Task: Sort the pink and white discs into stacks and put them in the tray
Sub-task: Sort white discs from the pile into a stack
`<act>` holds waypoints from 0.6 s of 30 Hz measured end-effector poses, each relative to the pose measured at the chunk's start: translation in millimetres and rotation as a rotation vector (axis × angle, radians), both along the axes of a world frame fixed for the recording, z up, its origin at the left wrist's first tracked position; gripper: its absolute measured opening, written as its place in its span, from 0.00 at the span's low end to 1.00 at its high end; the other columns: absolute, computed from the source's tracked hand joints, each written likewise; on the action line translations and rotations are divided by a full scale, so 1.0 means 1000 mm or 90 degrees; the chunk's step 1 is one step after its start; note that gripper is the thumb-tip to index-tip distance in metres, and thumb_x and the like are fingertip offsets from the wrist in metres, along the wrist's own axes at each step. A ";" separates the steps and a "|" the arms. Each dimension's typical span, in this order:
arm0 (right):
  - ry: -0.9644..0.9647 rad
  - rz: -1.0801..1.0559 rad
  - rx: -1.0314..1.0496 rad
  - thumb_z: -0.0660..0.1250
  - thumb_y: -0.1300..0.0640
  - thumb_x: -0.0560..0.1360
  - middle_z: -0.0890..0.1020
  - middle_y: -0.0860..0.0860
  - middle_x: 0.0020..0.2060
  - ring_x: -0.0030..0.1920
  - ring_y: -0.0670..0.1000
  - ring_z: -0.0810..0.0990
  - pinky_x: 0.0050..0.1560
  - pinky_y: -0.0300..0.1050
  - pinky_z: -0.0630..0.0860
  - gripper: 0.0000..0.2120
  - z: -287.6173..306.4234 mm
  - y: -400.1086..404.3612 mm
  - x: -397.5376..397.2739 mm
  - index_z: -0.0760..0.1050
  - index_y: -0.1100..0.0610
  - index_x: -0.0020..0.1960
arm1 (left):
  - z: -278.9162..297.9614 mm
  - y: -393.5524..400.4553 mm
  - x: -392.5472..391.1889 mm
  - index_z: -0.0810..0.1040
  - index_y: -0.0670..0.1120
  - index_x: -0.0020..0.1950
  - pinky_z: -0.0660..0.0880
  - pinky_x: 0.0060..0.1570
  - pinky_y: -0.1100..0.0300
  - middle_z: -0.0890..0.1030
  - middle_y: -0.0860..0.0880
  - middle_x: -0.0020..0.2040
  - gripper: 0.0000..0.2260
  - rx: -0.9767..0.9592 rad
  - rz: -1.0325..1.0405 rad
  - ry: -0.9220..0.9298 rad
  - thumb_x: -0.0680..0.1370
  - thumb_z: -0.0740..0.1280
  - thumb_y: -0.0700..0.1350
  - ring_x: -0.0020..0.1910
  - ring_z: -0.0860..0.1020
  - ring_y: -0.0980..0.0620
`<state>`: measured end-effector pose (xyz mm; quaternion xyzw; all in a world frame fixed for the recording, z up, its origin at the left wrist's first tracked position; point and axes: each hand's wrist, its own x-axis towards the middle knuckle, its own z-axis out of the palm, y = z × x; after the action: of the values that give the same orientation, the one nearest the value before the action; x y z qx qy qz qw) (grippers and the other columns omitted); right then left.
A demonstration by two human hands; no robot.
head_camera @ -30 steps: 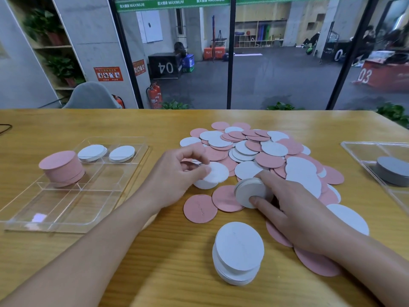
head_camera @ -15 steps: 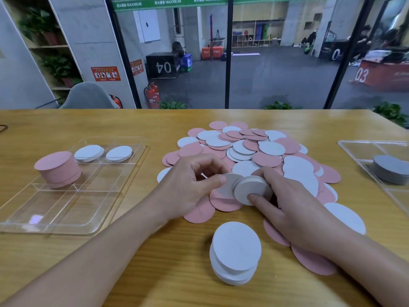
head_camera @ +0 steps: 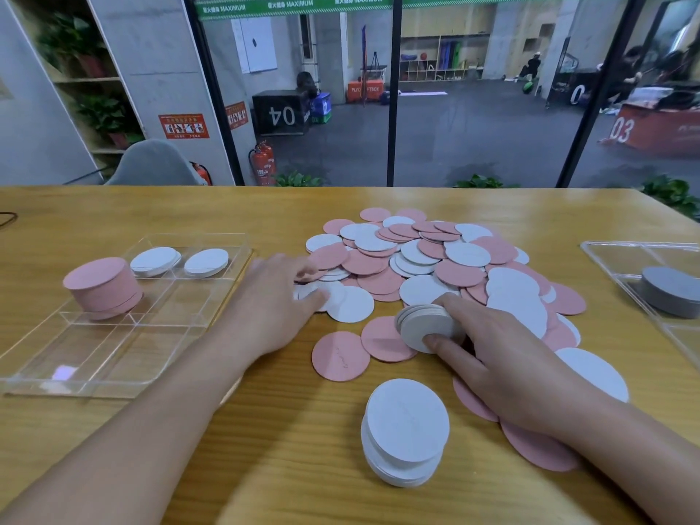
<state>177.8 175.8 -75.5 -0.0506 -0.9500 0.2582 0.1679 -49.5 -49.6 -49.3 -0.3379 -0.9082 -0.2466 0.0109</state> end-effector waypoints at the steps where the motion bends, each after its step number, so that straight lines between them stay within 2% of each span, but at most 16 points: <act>1: 0.000 0.000 0.000 0.65 0.46 0.85 0.77 0.40 0.44 0.43 0.49 0.75 0.40 0.43 0.69 0.13 0.000 0.000 0.000 0.65 0.45 0.45 | -0.001 -0.001 -0.001 0.79 0.57 0.72 0.71 0.65 0.53 0.78 0.55 0.66 0.19 -0.039 0.013 -0.013 0.83 0.71 0.60 0.71 0.71 0.49; 4: -0.002 0.000 -0.004 0.65 0.46 0.85 0.78 0.40 0.43 0.43 0.49 0.75 0.40 0.44 0.69 0.11 0.000 0.000 -0.001 0.67 0.46 0.46 | -0.002 0.002 0.005 0.74 0.57 0.75 0.70 0.69 0.50 0.73 0.54 0.72 0.22 -0.112 0.011 -0.030 0.84 0.68 0.63 0.74 0.68 0.48; 7: -0.001 -0.002 -0.002 0.65 0.46 0.85 0.78 0.41 0.43 0.43 0.49 0.76 0.38 0.43 0.69 0.11 -0.001 0.001 -0.001 0.67 0.47 0.47 | -0.001 0.005 0.009 0.74 0.56 0.76 0.70 0.70 0.50 0.72 0.55 0.75 0.22 -0.122 -0.011 -0.026 0.84 0.68 0.63 0.75 0.67 0.48; 11: 0.005 0.002 -0.004 0.66 0.47 0.85 0.77 0.41 0.42 0.41 0.50 0.75 0.39 0.44 0.69 0.13 -0.001 0.001 0.000 0.65 0.46 0.45 | -0.004 0.004 0.006 0.77 0.58 0.69 0.72 0.68 0.52 0.74 0.59 0.70 0.19 -0.068 -0.065 -0.056 0.81 0.73 0.63 0.73 0.70 0.52; 15: -0.001 -0.004 -0.005 0.66 0.45 0.85 0.77 0.41 0.42 0.41 0.50 0.75 0.38 0.44 0.69 0.14 -0.001 0.001 0.000 0.66 0.47 0.45 | -0.005 0.008 0.009 0.78 0.57 0.72 0.70 0.64 0.55 0.75 0.59 0.68 0.23 -0.053 -0.098 -0.047 0.80 0.75 0.63 0.72 0.69 0.55; 18: 0.001 -0.002 -0.003 0.66 0.44 0.84 0.78 0.42 0.41 0.41 0.50 0.75 0.38 0.45 0.69 0.13 0.000 0.001 0.000 0.67 0.47 0.46 | -0.004 0.009 0.009 0.81 0.57 0.70 0.68 0.63 0.55 0.75 0.58 0.67 0.21 -0.041 -0.098 -0.057 0.79 0.76 0.63 0.72 0.69 0.54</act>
<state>177.3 177.0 -76.0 -0.0520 -0.9492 0.2603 0.1689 -40.1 -40.9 -53.2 -0.3956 -0.8866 -0.2320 -0.0596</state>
